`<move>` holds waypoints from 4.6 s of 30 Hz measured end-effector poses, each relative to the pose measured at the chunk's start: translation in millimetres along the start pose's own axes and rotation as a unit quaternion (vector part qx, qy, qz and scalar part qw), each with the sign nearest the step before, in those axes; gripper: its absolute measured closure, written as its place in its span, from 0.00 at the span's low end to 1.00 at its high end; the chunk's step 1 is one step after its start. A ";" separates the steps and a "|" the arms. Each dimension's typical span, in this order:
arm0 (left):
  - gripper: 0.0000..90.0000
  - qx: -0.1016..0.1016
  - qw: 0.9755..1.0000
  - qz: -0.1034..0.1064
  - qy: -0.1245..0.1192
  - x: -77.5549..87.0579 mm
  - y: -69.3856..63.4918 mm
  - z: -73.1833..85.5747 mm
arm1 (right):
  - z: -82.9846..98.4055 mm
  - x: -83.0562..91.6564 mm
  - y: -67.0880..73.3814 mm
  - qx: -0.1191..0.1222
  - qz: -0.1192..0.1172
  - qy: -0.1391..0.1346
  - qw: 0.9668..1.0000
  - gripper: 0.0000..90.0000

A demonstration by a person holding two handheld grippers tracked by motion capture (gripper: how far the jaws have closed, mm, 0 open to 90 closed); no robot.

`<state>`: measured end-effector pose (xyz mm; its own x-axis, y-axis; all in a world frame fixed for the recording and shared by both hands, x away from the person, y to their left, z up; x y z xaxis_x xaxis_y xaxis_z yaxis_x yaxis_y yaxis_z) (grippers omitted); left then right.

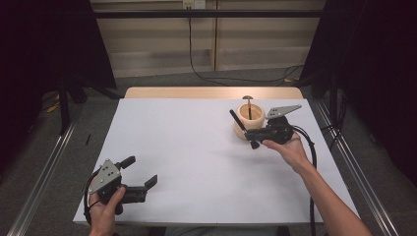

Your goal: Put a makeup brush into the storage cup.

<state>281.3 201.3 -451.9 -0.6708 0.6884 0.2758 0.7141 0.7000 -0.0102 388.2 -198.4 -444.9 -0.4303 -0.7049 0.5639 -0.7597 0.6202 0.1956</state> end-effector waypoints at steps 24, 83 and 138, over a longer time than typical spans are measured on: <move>0.02 0.001 1.000 0.004 -0.002 0.1 -0.4 -0.8 | -5.4 24.1 3.6 -0.024 -0.028 -0.115 0.993 0.86; 0.01 0.002 1.000 0.003 -0.001 0.3 1.5 0.0 | -0.7 7.5 96.3 0.132 -0.104 0.096 0.981 0.86; 0.01 -0.020 0.997 0.072 0.009 -9.9 -9.2 -38.6 | 11.7 -29.2 112.4 0.194 -0.081 0.305 0.929 0.86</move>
<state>289.2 180.7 -417.4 -0.5578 0.7775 0.2905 0.8101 0.5862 -0.0134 309.7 -112.1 -448.7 -0.0284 -0.3793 0.9248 -0.9597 0.2692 0.0809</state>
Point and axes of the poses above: each handheld gripper's, and its own axes: x roughly backward along the jaws, z roughly out of its underside, y roughly to its left, the point moved 6 cm from there along -x, roughly forward along the jaws, and after that the axes turned 3 degrees about -x, right-handed, at the moved point
